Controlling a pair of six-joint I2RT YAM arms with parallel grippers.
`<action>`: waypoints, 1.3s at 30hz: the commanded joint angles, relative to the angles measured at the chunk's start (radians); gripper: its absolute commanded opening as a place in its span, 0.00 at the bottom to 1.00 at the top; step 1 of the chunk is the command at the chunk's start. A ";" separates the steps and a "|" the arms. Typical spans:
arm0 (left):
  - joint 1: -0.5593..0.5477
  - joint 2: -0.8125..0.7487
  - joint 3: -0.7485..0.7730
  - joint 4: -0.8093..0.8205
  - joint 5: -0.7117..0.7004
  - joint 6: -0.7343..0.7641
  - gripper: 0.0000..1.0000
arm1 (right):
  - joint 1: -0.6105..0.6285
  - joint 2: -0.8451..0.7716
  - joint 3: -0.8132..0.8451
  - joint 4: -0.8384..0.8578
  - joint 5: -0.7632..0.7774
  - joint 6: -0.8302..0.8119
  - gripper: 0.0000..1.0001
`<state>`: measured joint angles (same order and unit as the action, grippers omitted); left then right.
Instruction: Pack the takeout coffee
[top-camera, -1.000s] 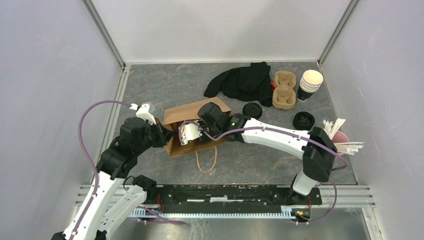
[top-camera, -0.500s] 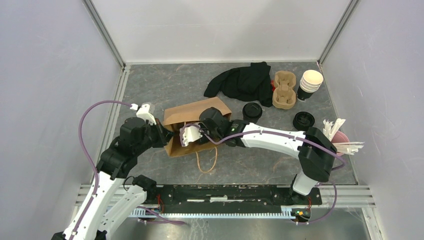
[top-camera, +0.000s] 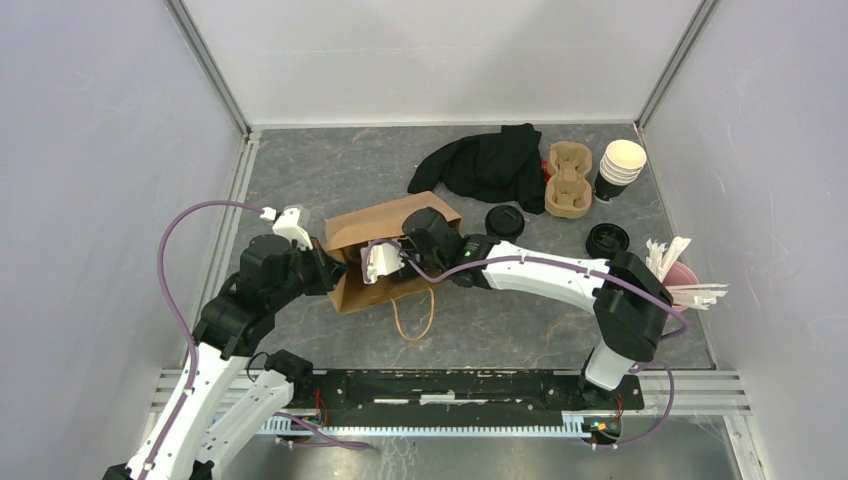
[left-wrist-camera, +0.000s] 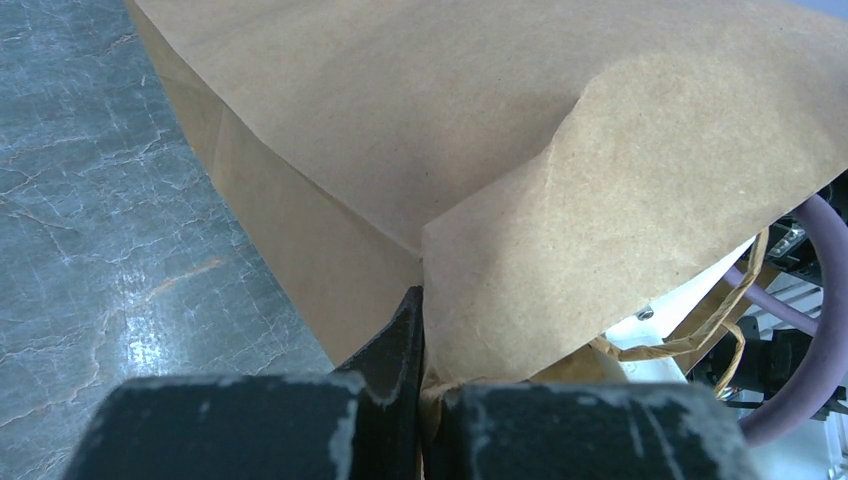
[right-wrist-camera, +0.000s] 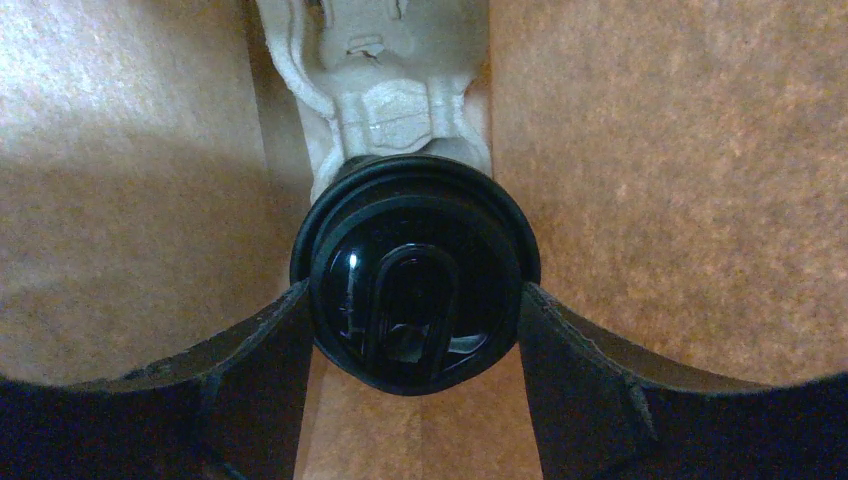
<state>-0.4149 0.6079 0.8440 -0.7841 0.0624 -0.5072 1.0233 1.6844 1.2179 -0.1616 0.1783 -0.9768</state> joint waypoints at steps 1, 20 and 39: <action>-0.004 0.000 0.020 -0.062 0.027 0.035 0.02 | -0.025 -0.014 0.006 0.031 -0.038 0.030 0.00; -0.003 0.158 0.244 -0.224 0.014 -0.014 0.02 | -0.048 0.015 0.086 -0.088 -0.085 0.084 0.00; -0.003 0.281 0.488 -0.409 0.189 -0.142 0.02 | 0.046 -0.005 0.252 -0.625 -0.122 0.431 0.00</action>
<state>-0.4149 0.8871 1.2640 -1.1584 0.1734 -0.5697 1.0382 1.7004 1.4265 -0.6132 0.0525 -0.6792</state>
